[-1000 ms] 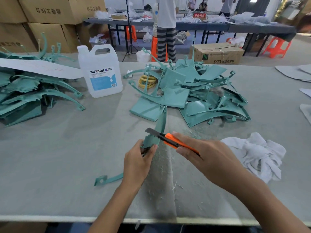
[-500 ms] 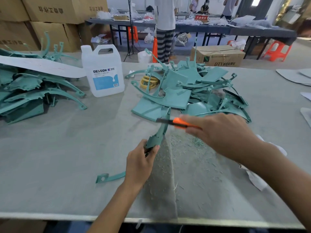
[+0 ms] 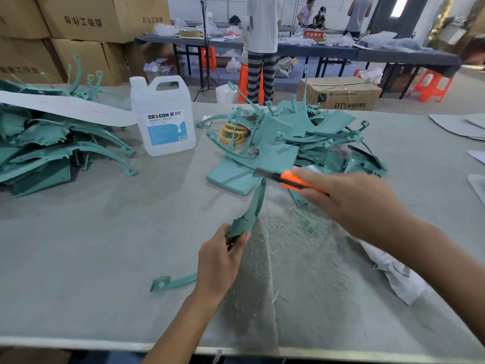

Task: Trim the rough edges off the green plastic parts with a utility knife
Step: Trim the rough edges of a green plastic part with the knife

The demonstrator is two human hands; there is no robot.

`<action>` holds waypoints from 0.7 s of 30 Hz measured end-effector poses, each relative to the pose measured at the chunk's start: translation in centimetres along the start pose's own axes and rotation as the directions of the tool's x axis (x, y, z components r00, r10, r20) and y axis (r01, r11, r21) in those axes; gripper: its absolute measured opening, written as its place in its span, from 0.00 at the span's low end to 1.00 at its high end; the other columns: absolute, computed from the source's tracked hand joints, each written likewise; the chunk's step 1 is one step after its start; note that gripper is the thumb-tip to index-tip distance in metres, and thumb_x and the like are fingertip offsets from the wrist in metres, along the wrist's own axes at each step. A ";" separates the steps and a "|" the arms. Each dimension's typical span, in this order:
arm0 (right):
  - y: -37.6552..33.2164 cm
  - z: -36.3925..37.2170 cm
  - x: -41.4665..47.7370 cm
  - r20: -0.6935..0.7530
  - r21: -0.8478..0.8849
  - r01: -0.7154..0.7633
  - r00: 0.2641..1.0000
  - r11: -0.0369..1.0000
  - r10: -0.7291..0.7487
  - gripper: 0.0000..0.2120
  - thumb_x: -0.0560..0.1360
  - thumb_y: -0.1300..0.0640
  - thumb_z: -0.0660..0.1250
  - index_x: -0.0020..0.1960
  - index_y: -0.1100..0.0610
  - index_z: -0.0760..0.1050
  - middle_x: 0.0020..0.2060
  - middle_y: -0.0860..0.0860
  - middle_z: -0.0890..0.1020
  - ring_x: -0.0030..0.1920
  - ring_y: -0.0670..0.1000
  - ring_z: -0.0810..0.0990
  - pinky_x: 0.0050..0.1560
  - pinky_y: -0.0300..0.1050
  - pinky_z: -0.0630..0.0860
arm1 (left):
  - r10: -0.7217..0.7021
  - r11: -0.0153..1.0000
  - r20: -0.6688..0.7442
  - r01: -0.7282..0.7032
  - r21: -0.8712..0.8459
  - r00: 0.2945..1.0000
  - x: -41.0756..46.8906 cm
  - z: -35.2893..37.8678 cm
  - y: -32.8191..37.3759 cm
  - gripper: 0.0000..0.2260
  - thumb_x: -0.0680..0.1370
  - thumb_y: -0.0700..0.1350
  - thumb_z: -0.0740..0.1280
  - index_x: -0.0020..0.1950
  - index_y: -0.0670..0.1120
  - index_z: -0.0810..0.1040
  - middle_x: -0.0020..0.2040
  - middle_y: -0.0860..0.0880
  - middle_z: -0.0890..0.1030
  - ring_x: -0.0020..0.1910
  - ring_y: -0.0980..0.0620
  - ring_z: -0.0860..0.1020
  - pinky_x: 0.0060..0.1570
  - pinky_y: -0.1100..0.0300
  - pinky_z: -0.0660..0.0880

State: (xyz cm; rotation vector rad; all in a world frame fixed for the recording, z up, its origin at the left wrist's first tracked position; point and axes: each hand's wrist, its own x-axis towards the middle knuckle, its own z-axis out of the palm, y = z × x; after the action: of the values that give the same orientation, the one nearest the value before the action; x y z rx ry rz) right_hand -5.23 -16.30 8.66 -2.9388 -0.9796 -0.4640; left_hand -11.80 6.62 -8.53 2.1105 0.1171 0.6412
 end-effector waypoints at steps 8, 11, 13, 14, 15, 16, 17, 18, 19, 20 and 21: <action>2.5 4.5 0.0 -0.074 0.231 -0.194 0.974 0.953 0.216 0.27 0.79 0.34 0.47 0.77 0.34 0.59 0.35 0.46 0.80 0.32 0.50 0.78 0.33 0.47 0.76 | -0.018 1.000 0.006 0.018 -0.009 1.000 0.1 0.1 0.0 0.11 0.77 0.64 0.61 0.41 0.59 0.69 0.32 0.54 0.76 0.35 0.56 0.76 0.31 0.68 0.67; 0.8 7.1 -1.4 -0.063 0.561 -0.171 0.967 0.810 0.248 0.22 0.81 0.36 0.53 0.74 0.33 0.62 0.31 0.46 0.79 0.29 0.46 0.78 0.27 0.42 0.76 | -0.066 0.998 0.004 0.066 -0.004 0.998 0.2 0.3 -0.4 0.11 0.78 0.60 0.66 0.42 0.56 0.71 0.33 0.55 0.78 0.36 0.55 0.77 0.32 0.67 0.68; -0.8 8.5 -2.3 -0.020 0.621 -0.158 0.976 0.767 0.217 0.21 0.78 0.32 0.51 0.68 0.35 0.67 0.32 0.45 0.79 0.33 0.44 0.79 0.28 0.38 0.75 | -0.086 0.996 0.015 0.087 -0.023 0.996 0.2 0.3 -0.6 0.10 0.78 0.60 0.67 0.43 0.55 0.73 0.36 0.56 0.79 0.36 0.54 0.77 0.33 0.65 0.69; -1.4 9.2 -2.4 -0.006 0.623 -0.163 0.977 0.765 0.213 0.20 0.78 0.31 0.50 0.65 0.36 0.68 0.33 0.44 0.79 0.34 0.42 0.79 0.29 0.36 0.73 | -0.090 0.995 0.019 0.091 -0.043 0.996 0.2 0.3 -0.6 0.12 0.77 0.62 0.66 0.43 0.55 0.73 0.36 0.55 0.79 0.35 0.54 0.77 0.34 0.63 0.70; -1.8 9.9 -2.4 -0.006 0.617 -0.166 0.976 0.769 0.216 0.20 0.78 0.31 0.50 0.63 0.37 0.69 0.33 0.44 0.79 0.35 0.42 0.79 0.29 0.35 0.72 | -0.090 0.994 0.018 0.091 -0.064 0.996 0.2 0.3 -0.6 0.14 0.76 0.64 0.64 0.43 0.54 0.74 0.36 0.54 0.79 0.35 0.53 0.77 0.34 0.61 0.70; -1.9 10.4 -2.2 -0.012 0.604 -0.177 0.973 0.777 0.231 0.19 0.79 0.33 0.50 0.63 0.38 0.70 0.32 0.45 0.79 0.33 0.43 0.78 0.29 0.34 0.70 | -0.087 0.993 0.016 0.088 -0.077 0.996 0.2 0.3 -0.6 0.16 0.76 0.66 0.64 0.44 0.54 0.74 0.35 0.53 0.79 0.34 0.52 0.77 0.35 0.60 0.71; -1.7 10.9 -1.8 -0.010 0.586 -0.204 0.966 0.784 0.259 0.18 0.80 0.35 0.51 0.63 0.41 0.71 0.32 0.46 0.78 0.31 0.45 0.78 0.29 0.35 0.69 | -0.085 0.993 0.015 0.086 -0.083 0.996 0.2 0.2 -0.6 0.16 0.75 0.66 0.63 0.43 0.54 0.74 0.34 0.52 0.79 0.34 0.52 0.76 0.35 0.59 0.71; -1.2 11.1 -1.3 0.014 0.565 -0.249 0.956 0.786 0.293 0.18 0.82 0.38 0.52 0.63 0.45 0.72 0.32 0.48 0.78 0.30 0.46 0.77 0.31 0.40 0.71 | -0.082 0.993 0.014 0.083 -0.082 0.997 0.2 0.2 -0.6 0.16 0.75 0.66 0.63 0.43 0.54 0.74 0.34 0.51 0.79 0.33 0.52 0.76 0.34 0.60 0.70; -0.7 11.3 -1.0 0.053 0.543 -0.298 0.945 0.785 0.323 0.18 0.84 0.40 0.52 0.64 0.47 0.73 0.32 0.49 0.78 0.31 0.49 0.77 0.33 0.46 0.73 | -0.078 0.994 0.012 0.079 -0.077 0.997 0.2 0.2 -0.6 0.16 0.75 0.66 0.63 0.42 0.54 0.73 0.33 0.51 0.78 0.32 0.52 0.75 0.33 0.61 0.70; -0.1 11.4 -0.8 0.081 0.522 -0.333 0.936 0.785 0.343 0.18 0.84 0.42 0.53 0.64 0.49 0.74 0.32 0.50 0.78 0.32 0.51 0.77 0.35 0.50 0.74 | -0.074 0.994 0.009 0.075 -0.074 0.997 0.1 0.2 -0.6 0.16 0.76 0.66 0.63 0.42 0.54 0.72 0.33 0.51 0.78 0.32 0.52 0.75 0.32 0.61 0.69; 0.2 11.5 -0.9 0.080 0.513 -0.345 0.931 0.786 0.357 0.18 0.85 0.42 0.52 0.65 0.49 0.74 0.32 0.50 0.78 0.32 0.51 0.77 0.37 0.51 0.75 | -0.075 0.994 0.009 0.075 -0.075 0.997 0.1 0.2 -0.6 0.16 0.76 0.67 0.63 0.42 0.54 0.72 0.33 0.51 0.78 0.32 0.51 0.75 0.32 0.61 0.69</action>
State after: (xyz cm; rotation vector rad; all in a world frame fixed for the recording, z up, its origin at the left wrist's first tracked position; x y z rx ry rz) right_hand -2.62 -15.77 -2.55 -2.5147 -0.4302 -0.1724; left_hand -11.53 6.88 -9.07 2.0252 0.1653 0.5857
